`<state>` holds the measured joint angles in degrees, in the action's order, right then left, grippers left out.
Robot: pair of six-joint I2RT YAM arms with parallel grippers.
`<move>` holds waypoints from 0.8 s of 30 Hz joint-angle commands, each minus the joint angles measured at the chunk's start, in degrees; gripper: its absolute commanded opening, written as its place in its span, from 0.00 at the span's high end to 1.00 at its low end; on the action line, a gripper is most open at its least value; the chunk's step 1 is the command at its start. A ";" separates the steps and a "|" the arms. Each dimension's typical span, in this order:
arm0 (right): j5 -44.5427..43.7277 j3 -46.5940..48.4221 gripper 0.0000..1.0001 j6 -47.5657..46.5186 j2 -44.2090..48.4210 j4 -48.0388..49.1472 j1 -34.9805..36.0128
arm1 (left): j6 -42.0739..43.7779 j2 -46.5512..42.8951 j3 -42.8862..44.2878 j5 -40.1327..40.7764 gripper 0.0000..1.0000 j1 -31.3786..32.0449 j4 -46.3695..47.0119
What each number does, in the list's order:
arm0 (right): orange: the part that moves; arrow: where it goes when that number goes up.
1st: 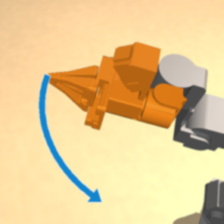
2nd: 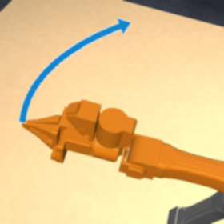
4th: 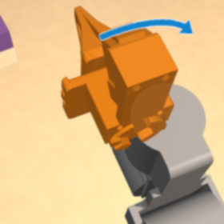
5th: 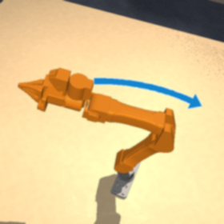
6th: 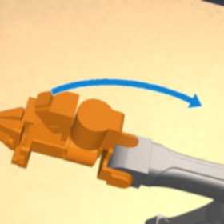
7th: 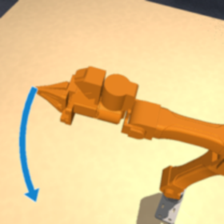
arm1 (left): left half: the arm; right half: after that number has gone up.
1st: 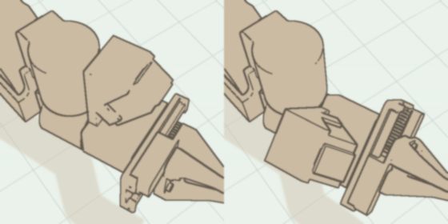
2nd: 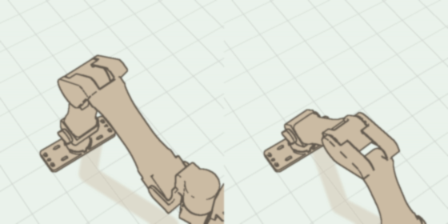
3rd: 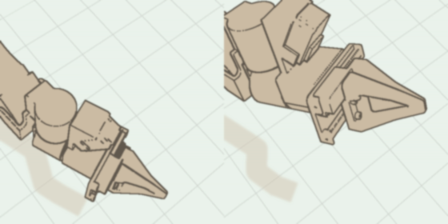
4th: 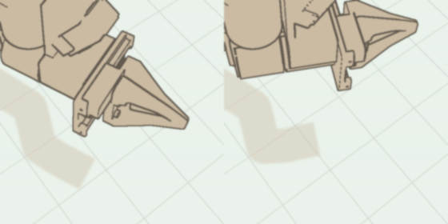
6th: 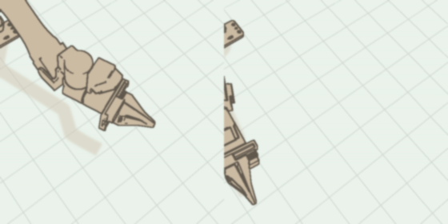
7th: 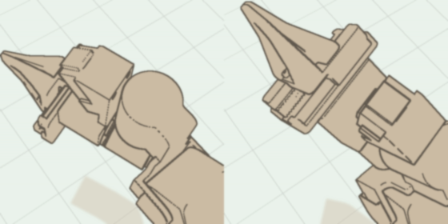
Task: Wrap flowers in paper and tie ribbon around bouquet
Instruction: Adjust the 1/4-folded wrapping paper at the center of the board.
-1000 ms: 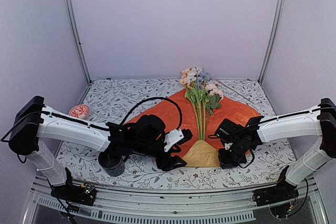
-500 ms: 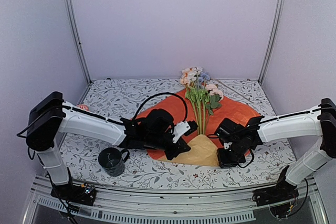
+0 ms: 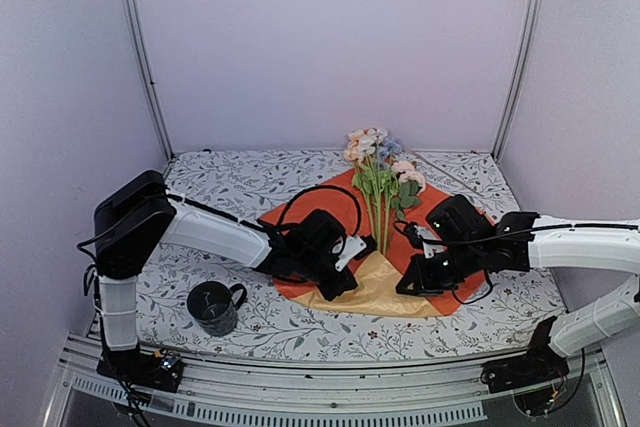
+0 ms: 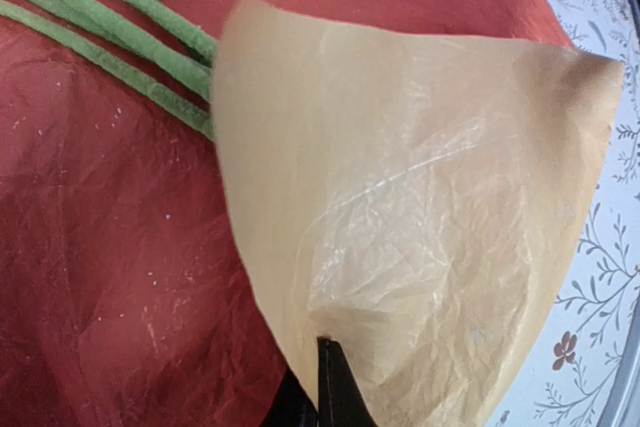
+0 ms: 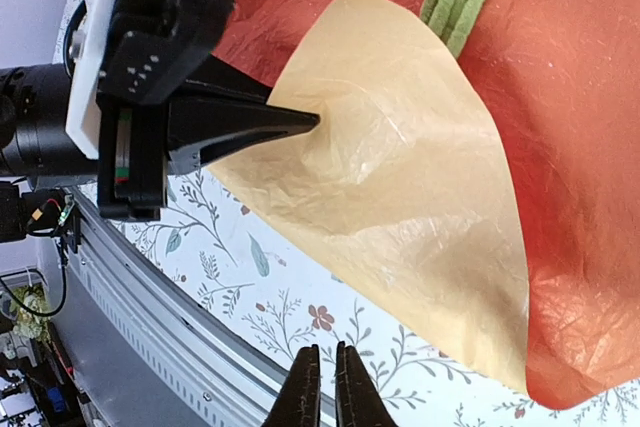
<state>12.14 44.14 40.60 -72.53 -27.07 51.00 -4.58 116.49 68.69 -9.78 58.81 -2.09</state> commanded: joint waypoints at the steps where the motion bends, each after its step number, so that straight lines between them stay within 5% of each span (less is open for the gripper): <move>1: 0.21 2.32 0.92 -1.90 -5.79 6.07 -2.30 | 0.03 1.98 2.42 1.20 1.00 -0.39 -2.68; 15: -2.74 -4.80 0.94 4.06 -16.54 9.41 -4.01 | -3.45 2.90 3.83 2.90 1.00 -0.90 -6.51; 20: -2.77 -5.90 0.94 5.05 -17.72 10.28 -4.07 | -5.75 0.75 5.11 8.76 0.59 -1.20 -8.87; 24: -2.89 -5.72 0.94 5.15 -18.15 10.04 -4.04 | -6.28 -4.23 5.58 14.58 0.39 -1.08 -10.02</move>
<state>10.20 39.97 44.84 -88.58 -16.45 47.05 -9.30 117.84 73.12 -2.26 58.48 -9.30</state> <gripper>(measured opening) 0.056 0.517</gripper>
